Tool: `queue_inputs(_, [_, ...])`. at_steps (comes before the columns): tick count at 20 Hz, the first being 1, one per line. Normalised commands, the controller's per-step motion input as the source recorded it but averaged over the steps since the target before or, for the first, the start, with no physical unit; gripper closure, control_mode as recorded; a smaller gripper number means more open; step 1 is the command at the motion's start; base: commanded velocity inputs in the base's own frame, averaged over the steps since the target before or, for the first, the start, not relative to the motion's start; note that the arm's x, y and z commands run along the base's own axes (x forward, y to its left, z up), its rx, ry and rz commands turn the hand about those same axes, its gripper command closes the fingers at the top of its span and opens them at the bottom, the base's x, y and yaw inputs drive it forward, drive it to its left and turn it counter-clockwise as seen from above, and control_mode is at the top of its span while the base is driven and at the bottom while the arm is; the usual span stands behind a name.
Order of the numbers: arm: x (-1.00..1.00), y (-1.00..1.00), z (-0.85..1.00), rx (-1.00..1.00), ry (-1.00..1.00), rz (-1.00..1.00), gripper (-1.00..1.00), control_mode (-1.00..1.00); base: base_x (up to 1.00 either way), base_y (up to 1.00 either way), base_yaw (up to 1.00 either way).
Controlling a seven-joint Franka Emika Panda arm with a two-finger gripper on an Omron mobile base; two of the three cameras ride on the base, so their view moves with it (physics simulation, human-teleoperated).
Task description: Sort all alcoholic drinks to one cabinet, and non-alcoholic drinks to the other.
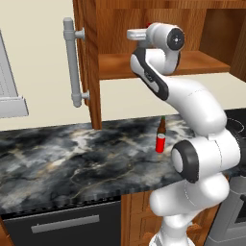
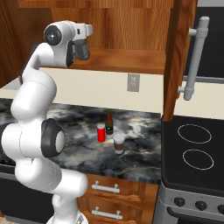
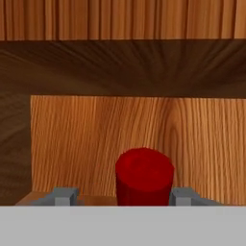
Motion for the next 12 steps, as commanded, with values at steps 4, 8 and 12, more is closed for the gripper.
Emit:
queue_inputs(4, [0.13,0.00,-0.07,0.01,-0.02,0.00,-1.00,-1.00,0.00,0.00,0.00])
queue_inputs(8, [0.17,0.00,-0.04,0.01,-0.01,0.00,-1.00,-1.00,0.00,0.00,0.00])
queue_inputs(12, [0.32,0.00,0.00,0.02,0.00,-0.01,-1.00,-1.00,0.00,0.00,0.00])
